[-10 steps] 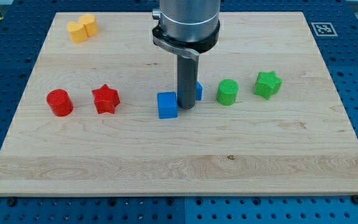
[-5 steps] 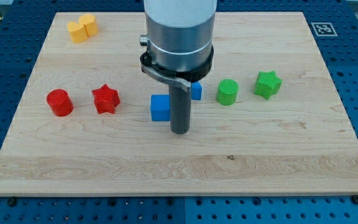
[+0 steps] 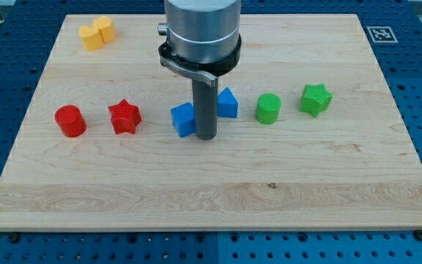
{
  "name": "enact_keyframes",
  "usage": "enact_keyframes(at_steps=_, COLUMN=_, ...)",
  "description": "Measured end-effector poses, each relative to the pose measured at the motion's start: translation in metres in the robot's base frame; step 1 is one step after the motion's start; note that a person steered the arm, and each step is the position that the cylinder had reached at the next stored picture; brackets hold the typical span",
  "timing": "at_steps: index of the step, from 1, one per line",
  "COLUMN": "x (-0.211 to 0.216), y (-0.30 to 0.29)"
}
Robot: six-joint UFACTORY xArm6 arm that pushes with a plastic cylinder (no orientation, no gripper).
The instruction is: Move the blue cube to the right of the red star
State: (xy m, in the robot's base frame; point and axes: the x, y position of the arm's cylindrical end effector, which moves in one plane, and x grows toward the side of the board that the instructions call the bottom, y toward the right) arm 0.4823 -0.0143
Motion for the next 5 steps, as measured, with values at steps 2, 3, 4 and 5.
enact_keyframes(at_steps=2, x=-0.0156, y=-0.0105)
enact_keyframes(at_steps=3, x=-0.0157, y=-0.0141)
enact_keyframes(at_steps=4, x=-0.0146, y=-0.0144)
enact_keyframes(at_steps=5, x=-0.0060, y=-0.0144)
